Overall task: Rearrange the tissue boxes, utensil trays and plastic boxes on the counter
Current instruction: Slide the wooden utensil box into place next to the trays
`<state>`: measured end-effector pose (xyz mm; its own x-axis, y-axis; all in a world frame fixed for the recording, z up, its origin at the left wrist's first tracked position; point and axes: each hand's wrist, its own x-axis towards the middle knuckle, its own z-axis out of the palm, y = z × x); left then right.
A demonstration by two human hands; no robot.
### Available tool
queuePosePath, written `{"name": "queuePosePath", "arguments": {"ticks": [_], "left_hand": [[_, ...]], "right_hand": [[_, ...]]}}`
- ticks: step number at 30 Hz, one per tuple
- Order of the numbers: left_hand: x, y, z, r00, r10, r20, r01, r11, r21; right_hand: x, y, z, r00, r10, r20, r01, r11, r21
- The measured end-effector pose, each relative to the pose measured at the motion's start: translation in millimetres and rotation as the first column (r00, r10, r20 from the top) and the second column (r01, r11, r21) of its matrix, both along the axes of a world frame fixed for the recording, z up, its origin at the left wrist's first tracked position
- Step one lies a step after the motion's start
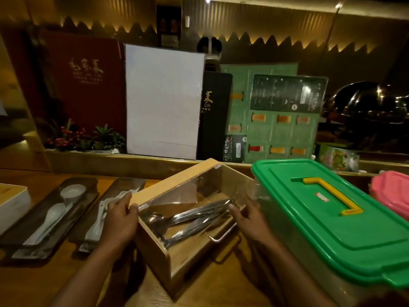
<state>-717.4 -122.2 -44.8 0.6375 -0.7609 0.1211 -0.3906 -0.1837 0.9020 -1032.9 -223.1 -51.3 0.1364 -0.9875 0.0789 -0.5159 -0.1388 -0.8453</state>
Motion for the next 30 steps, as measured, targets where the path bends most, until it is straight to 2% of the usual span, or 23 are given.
{"name": "queuePosePath", "arguments": {"ticks": [3,7,19,27,30], "left_hand": [[1,-1,1,1.0,0.007,-0.005,-0.007,1.0,0.006],[7,-3,4,1.0,0.018,0.01,-0.018,1.0,-0.003],[45,-8,15,0.995,-0.101,0.027,0.1,0.995,0.02],[81,-21,13,0.981,-0.191,-0.033,0.192,0.981,0.017],[90,-27,12,0.967,-0.223,-0.12,0.225,0.974,0.0]], "right_hand": [[20,6,3,0.996,0.05,0.074,-0.054,0.997,0.051],[36,12,0,0.989,0.027,0.144,-0.038,0.996,0.08],[74,40,-3,0.99,-0.132,0.045,0.131,0.991,0.022],[107,77,-3,0.968,-0.25,-0.025,0.25,0.968,-0.019],[118,93,-7,0.96,-0.278,-0.045,0.276,0.96,-0.043]]}}
